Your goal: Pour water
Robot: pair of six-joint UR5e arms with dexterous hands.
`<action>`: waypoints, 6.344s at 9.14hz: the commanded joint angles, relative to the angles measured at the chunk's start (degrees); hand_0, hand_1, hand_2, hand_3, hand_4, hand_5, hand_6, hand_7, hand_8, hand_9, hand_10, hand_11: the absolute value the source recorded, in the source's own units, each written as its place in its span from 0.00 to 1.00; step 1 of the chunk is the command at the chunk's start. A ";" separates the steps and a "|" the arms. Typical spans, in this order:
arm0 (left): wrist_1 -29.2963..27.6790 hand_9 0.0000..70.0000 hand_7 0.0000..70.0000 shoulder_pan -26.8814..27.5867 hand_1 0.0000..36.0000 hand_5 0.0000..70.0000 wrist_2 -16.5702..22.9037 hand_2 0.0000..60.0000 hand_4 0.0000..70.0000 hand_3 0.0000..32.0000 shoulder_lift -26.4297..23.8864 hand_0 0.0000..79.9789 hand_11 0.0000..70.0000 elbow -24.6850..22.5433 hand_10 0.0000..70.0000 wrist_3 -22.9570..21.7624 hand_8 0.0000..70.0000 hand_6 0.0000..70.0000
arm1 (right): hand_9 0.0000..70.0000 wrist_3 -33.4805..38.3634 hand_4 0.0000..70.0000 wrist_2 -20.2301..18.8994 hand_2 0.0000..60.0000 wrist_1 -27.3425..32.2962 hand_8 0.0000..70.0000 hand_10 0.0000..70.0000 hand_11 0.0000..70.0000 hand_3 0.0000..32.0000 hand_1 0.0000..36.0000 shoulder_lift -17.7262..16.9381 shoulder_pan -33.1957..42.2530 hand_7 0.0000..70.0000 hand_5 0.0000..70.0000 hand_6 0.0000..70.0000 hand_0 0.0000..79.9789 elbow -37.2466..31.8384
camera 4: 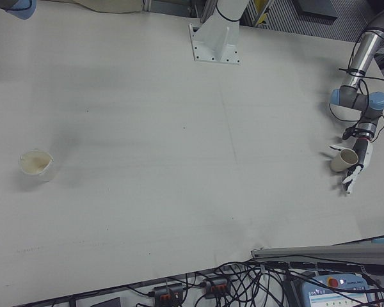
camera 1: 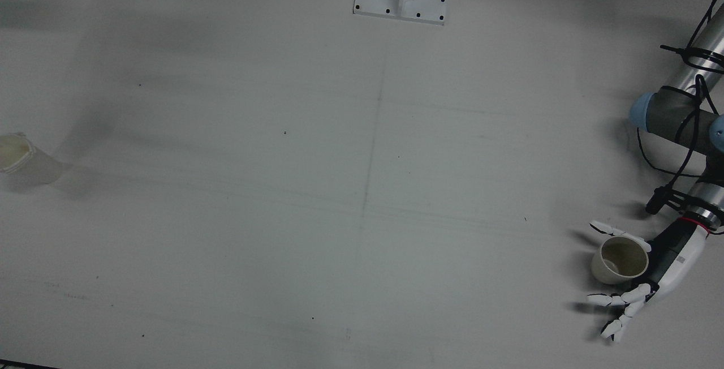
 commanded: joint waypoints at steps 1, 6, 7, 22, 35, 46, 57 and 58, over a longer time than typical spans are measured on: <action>1.99 0.01 0.16 -0.25 0.45 1.00 -0.14 0.07 0.43 0.00 -0.01 0.70 0.04 -0.85 0.01 -0.74 0.00 0.03 | 0.04 0.15 0.19 -0.08 0.18 -0.02 0.03 0.05 0.09 0.00 0.28 -0.02 0.12 0.20 1.00 0.10 0.57 0.00; 6.55 0.04 0.32 -0.42 1.00 1.00 -1.20 1.00 0.91 0.00 0.17 0.70 0.12 -3.74 0.06 -6.18 0.02 0.16 | 0.03 0.85 0.17 0.10 0.15 -0.02 0.02 0.05 0.08 0.00 0.27 -0.11 0.47 0.18 0.98 0.07 0.57 0.09; 9.52 0.04 0.33 -0.95 1.00 1.00 -1.11 1.00 0.94 0.00 0.34 0.70 0.13 -6.62 0.06 -9.33 0.02 0.17 | 0.03 1.12 0.17 0.10 0.15 0.07 0.02 0.05 0.08 0.00 0.28 -0.11 1.26 0.18 0.97 0.07 0.57 0.17; 17.72 0.05 0.34 -2.62 1.00 1.00 -1.37 1.00 0.83 0.00 4.12 0.91 0.15 -21.86 0.07 -22.63 0.03 0.16 | 0.00 -19.62 0.08 2.65 0.11 16.95 0.01 0.00 0.03 0.00 0.41 18.16 -13.39 0.07 0.47 0.03 0.61 -36.03; 13.51 0.05 0.34 -8.07 1.00 1.00 -1.28 1.00 0.79 0.00 8.86 0.95 0.16 -23.00 0.08 -22.63 0.04 0.17 | 0.37 -25.77 0.31 9.15 0.49 -2.16 0.25 0.21 0.34 0.00 0.87 18.26 -21.58 0.66 1.00 0.37 0.89 -15.51; 31.05 0.09 0.39 3.06 1.00 1.00 7.68 1.00 0.90 0.00 -8.58 1.00 0.19 -28.01 0.09 -22.19 0.08 0.25 | 0.67 -19.88 0.43 19.77 0.58 -35.65 0.54 0.49 0.74 0.00 1.00 32.20 -8.94 0.87 1.00 0.72 1.00 22.29; 41.80 0.09 0.38 17.16 1.00 1.00 4.08 1.00 0.89 0.00 -35.16 1.00 0.18 -19.22 0.09 -22.19 0.08 0.25 | 0.60 -108.36 0.48 53.70 0.83 -26.67 0.44 0.38 0.62 0.00 1.00 50.52 -53.13 0.83 1.00 0.61 1.00 29.18; 41.80 0.09 0.38 17.07 1.00 1.00 4.08 1.00 0.88 0.00 -35.17 1.00 0.18 -19.74 0.09 -22.54 0.08 0.25 | 0.59 -108.74 0.46 53.88 0.85 -26.21 0.43 0.39 0.62 0.00 1.00 50.08 -53.66 0.79 1.00 0.59 1.00 28.13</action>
